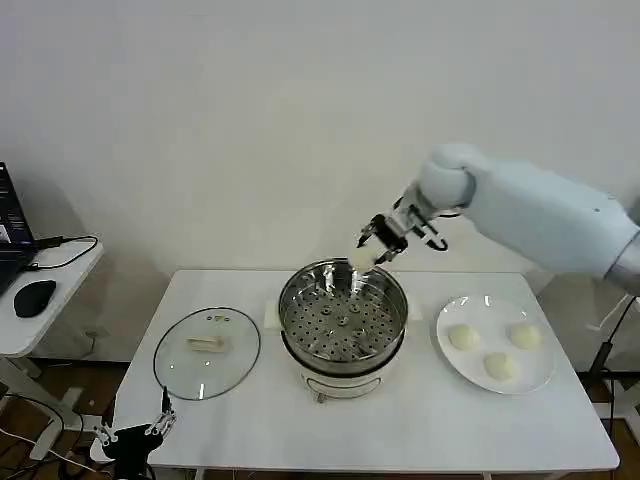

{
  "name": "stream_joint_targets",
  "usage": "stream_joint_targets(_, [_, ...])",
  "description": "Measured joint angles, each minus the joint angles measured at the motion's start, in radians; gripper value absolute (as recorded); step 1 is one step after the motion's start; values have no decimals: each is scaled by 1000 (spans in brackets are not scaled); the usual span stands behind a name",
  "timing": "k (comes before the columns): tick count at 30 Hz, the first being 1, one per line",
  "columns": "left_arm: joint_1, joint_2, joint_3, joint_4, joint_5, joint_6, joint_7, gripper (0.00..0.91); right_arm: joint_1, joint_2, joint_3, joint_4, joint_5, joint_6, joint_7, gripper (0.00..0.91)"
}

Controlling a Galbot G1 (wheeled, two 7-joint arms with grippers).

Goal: Take steamed baozi put them in steamer then cover it.

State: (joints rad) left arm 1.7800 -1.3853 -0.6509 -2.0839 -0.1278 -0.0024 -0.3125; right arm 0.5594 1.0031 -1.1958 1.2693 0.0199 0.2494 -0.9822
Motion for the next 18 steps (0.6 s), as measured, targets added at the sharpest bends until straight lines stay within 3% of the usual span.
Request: stream_joint_targets(18, [-12, -3, -9, 4, -9, 1, 1, 907, -47, 105, -81, -52, -221, 188, 149, 514])
